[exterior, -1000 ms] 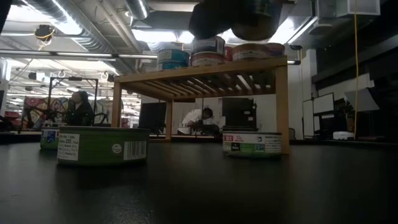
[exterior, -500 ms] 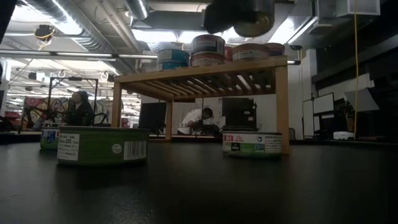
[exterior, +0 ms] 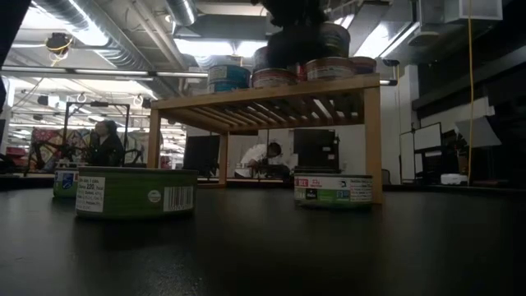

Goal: Stack canned seafood by type on shelf
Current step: Stack the blue and pink tuna can on top of the blue and pink tuna can on the shelf

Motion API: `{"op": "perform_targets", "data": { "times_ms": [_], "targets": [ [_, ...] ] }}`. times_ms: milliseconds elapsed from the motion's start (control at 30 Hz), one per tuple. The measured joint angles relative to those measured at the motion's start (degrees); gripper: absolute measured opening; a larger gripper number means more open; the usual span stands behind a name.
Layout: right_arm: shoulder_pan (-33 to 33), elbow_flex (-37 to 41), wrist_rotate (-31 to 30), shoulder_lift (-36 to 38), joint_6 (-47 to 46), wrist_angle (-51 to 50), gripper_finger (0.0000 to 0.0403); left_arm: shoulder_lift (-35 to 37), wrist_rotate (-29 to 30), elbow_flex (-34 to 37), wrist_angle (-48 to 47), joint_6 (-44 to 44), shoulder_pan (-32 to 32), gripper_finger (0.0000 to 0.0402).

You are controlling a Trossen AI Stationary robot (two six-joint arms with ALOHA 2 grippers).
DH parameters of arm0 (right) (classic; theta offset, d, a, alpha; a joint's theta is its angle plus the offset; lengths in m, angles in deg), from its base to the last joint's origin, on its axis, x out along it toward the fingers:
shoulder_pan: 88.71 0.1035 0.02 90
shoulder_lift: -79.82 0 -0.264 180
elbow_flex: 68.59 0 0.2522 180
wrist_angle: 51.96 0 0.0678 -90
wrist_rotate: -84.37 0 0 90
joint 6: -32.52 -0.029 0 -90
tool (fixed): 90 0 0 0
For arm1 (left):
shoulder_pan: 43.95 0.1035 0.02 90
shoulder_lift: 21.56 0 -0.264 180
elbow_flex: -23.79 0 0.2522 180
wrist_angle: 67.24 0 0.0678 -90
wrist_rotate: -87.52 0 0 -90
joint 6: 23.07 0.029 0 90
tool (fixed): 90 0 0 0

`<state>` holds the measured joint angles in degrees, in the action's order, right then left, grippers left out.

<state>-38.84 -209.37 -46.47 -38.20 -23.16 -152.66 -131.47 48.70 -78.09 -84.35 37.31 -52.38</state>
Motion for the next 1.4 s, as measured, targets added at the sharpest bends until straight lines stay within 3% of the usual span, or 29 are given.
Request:
{"op": "perform_targets", "data": {
  "times_ms": [500, 1400],
  "targets": [
    [0.0, 0.0, 0.0, 0.0, 0.0, 0.0, 0.0122, 0.0, -0.2, 0.0, -0.4, -3.9, 0.4, 0.0210],
    [0.0, 0.0, 0.0, 0.0, 0.0, 0.0, 0.0122, -0.1, -1.3, 0.1, -0.3, 1.4, 0.6, 0.0210]
  ]
}}
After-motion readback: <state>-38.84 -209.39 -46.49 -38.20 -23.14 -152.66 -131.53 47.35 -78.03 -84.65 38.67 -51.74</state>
